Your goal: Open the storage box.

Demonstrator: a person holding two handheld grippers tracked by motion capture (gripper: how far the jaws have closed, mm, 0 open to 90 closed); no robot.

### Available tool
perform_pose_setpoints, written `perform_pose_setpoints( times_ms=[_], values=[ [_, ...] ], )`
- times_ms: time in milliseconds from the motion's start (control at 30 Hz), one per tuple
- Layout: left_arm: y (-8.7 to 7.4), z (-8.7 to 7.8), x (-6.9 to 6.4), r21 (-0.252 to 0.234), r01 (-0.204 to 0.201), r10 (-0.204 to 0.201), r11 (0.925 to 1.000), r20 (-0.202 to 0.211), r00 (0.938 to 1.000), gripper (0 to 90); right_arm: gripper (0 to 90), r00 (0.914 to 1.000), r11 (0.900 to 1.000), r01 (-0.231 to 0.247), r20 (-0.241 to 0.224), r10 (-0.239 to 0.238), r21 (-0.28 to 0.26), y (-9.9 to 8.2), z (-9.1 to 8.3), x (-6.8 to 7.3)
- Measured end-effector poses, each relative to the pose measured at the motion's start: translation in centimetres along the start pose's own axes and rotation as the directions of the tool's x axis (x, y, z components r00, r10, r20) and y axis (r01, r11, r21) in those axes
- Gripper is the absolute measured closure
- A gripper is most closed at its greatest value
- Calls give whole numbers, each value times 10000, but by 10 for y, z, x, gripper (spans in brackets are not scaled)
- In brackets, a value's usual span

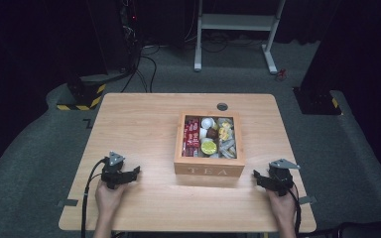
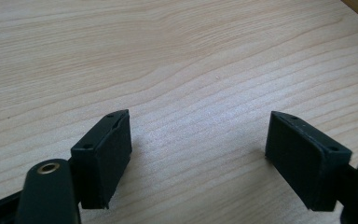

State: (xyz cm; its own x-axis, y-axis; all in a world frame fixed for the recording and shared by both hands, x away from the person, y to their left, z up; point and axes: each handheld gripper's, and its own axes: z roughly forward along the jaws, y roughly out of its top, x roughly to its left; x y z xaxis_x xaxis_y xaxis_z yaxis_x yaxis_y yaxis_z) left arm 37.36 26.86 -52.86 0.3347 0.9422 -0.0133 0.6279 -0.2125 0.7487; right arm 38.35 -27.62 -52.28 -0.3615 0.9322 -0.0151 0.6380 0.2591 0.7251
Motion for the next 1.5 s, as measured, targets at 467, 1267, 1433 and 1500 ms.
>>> perform_pose_setpoints(
  times_ms=[467, 1267, 1433, 1500],
  values=[
    [0, 0, 0, -5, 5, -5, 10000, -17, 10000, 238, 249, 9999, 9999, 47, -99, -46, 92, 1, 1, 4],
    [0, 0, -1, 54, -65, 65, 10000, -84, 9999, 236, 515, 9998, 9995, -15, -180, 9, -323, -10, -14, 16],
    [0, 0, -1, 46, -67, 67, 10000, -92, 9999, 238, 561, 9971, 9992, 216, -729, -241, -347, -11, -18, 22],
    [0, 0, -2, 53, -54, 54, 10000, -92, 9999, 239, 588, 9937, 9986, 297, -1067, -341, -427, -11, -20, 27]
  ],
)
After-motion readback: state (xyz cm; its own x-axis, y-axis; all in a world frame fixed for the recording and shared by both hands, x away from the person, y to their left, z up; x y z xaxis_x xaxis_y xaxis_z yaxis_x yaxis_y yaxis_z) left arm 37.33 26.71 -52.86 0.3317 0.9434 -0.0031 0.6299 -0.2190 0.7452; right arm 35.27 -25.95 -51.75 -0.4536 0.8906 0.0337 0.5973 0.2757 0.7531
